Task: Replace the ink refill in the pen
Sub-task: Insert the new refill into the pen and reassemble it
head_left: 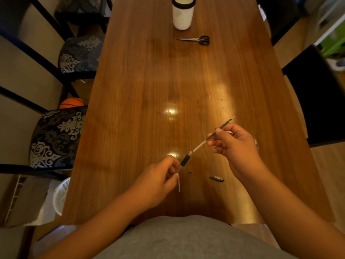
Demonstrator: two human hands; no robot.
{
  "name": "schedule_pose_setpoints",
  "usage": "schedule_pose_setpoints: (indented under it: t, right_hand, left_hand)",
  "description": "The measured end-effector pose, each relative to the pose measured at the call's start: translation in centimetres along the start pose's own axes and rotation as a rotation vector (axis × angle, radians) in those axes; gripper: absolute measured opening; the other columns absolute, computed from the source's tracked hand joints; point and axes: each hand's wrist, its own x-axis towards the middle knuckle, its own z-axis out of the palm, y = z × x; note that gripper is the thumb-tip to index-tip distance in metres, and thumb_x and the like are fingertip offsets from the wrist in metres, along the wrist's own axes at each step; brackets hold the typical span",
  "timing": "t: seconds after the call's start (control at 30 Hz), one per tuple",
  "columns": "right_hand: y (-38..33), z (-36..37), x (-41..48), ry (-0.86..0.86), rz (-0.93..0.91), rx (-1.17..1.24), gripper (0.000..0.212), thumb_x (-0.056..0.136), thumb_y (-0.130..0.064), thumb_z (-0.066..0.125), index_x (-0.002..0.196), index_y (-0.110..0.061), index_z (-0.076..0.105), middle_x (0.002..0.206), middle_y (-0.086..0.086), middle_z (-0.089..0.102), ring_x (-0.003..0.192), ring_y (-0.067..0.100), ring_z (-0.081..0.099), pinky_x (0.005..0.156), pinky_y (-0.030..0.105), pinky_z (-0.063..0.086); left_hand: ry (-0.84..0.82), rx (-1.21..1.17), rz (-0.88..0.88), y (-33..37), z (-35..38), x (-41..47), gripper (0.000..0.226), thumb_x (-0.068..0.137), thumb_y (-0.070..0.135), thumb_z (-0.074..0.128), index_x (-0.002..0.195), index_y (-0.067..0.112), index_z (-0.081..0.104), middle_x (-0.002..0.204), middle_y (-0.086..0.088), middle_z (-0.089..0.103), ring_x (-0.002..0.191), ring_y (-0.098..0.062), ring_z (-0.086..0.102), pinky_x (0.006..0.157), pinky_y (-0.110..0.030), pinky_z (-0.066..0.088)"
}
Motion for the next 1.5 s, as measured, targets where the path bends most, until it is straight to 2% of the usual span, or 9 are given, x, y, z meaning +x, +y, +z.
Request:
schedule_pose_setpoints:
  t: [0.27,0.5,0.77,0.93,1.03,1.17,1.3,1.4,1.5]
  right_hand:
    - [-0.4,0.4,-0.8,0.019,0.005,0.023,0.009,0.094,-0.011,0.056,0.087,-0.013,0.061,0.078,0.008,0.076,0.062,0.016,0.07,0.052,0.023,0.054]
    - [0.1,0.5,-0.8,0.009,0.001,-0.001,0.011,0.094,-0.011,0.058,0.085,-0.015,0.063,0.081,0.01,0.077,0.063,0.017,0.07,0.051,0.023,0.053]
    - [-0.1,1.0,-1.1,-0.064,-0.137,-0.141,0.017,0.092,-0.007,0.058,0.083,-0.019,0.064,0.081,0.01,0.077,0.066,0.018,0.071,0.054,0.022,0.055]
    - [0.4,2.1,-1.6,-0.089,-0.164,-0.179,0.019,0.091,-0.004,0.059,0.099,-0.022,0.058,0.079,0.008,0.076,0.062,0.016,0.07,0.054,0.024,0.053]
    - [0.7,2.5,-1.9,-0.074,-0.176,-0.184,0.024,0.091,-0.002,0.06,0.105,-0.021,0.056,0.077,0.009,0.075,0.059,0.014,0.068,0.052,0.021,0.051]
    - [1.3,2.9,-2.2,-0.132,-0.137,-0.218,0.018,0.092,-0.002,0.058,0.096,-0.02,0.058,0.078,0.007,0.076,0.062,0.016,0.068,0.053,0.023,0.051]
    - [1.7,3.0,-2.2,-0.119,-0.132,-0.247,0.007,0.092,-0.007,0.058,0.086,-0.008,0.061,0.086,0.01,0.073,0.068,0.014,0.068,0.055,0.025,0.052]
    - [2.0,3.0,-2.0,-0.111,-0.14,-0.28,0.018,0.095,-0.014,0.055,0.083,-0.002,0.064,0.087,0.013,0.071,0.07,0.017,0.066,0.056,0.027,0.052]
    - [2.4,3.1,-2.0,-0.129,-0.12,-0.315,0.017,0.094,-0.014,0.058,0.084,-0.003,0.067,0.077,0.003,0.072,0.066,0.012,0.066,0.056,0.022,0.052]
  left_hand:
    - [-0.014,0.008,0.041,0.2,-0.5,0.0,0.019,0.091,0.03,0.058,0.1,0.043,0.048,0.088,0.014,0.062,0.081,0.0,0.061,0.061,-0.019,0.05]
    - [-0.022,0.021,0.056,0.0,-0.8,-0.4,0.022,0.09,0.034,0.056,0.1,0.051,0.046,0.09,0.017,0.062,0.083,0.0,0.061,0.063,-0.021,0.051]
    - [-0.032,-0.008,0.038,0.1,-1.0,-0.6,0.024,0.09,0.03,0.059,0.101,0.049,0.049,0.093,0.019,0.063,0.086,0.002,0.061,0.064,-0.019,0.05]
    - [-0.02,-0.125,0.014,0.3,-0.9,-0.3,0.019,0.09,0.024,0.062,0.102,0.038,0.056,0.093,0.009,0.067,0.083,-0.009,0.065,0.07,-0.029,0.058]
    - [-0.018,-0.173,-0.011,0.3,-0.8,-0.2,0.02,0.09,0.022,0.062,0.101,0.038,0.058,0.094,0.007,0.067,0.082,-0.011,0.065,0.067,-0.026,0.056]
    - [-0.022,-0.202,-0.033,0.1,-0.7,-0.2,0.02,0.09,0.02,0.062,0.102,0.035,0.059,0.094,0.006,0.067,0.083,-0.012,0.065,0.067,-0.024,0.054]
    - [-0.029,-0.204,-0.048,-0.1,-0.7,-0.3,0.018,0.09,0.02,0.062,0.104,0.031,0.06,0.094,0.005,0.068,0.083,-0.013,0.065,0.069,-0.031,0.055]
    - [-0.032,-0.211,-0.052,0.0,-0.7,-0.3,0.018,0.09,0.021,0.062,0.104,0.033,0.06,0.094,0.005,0.067,0.084,-0.014,0.065,0.069,-0.031,0.056]
    - [-0.024,-0.215,-0.055,-0.1,-0.7,-0.3,0.018,0.09,0.022,0.062,0.104,0.032,0.06,0.094,0.004,0.067,0.084,-0.014,0.065,0.069,-0.03,0.055]
